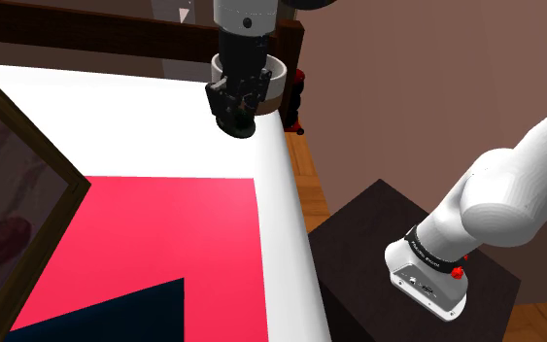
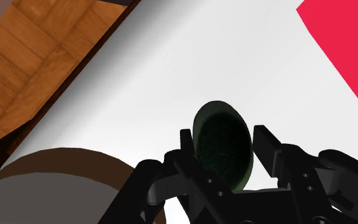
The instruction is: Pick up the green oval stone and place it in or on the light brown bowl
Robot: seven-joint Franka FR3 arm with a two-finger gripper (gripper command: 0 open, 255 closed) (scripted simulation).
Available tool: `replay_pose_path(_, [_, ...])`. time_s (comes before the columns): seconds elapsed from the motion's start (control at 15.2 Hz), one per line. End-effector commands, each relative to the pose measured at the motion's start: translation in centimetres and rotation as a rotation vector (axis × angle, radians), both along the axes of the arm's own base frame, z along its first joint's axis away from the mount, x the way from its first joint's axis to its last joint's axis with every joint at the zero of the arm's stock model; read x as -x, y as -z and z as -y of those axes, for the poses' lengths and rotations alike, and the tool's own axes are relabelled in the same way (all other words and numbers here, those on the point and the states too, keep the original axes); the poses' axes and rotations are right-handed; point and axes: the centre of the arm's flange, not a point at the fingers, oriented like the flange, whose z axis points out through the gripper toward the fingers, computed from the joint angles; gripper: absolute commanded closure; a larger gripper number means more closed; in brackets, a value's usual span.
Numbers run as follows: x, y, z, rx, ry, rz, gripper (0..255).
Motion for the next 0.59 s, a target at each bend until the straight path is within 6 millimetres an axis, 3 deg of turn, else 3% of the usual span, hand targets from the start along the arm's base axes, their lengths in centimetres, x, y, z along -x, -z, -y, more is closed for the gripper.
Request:
replay_pose_path(0.0, [0.0, 0.0, 0.0, 0.0, 0.0, 0.0, 255])
replay_pose_path(0.33, [0.0, 0.0, 0.0, 0.0, 0.0, 0.0, 255])
replay_pose_path(0.53, [0.0, -1.6, 0.0, 0.0, 0.0, 0.0, 255])
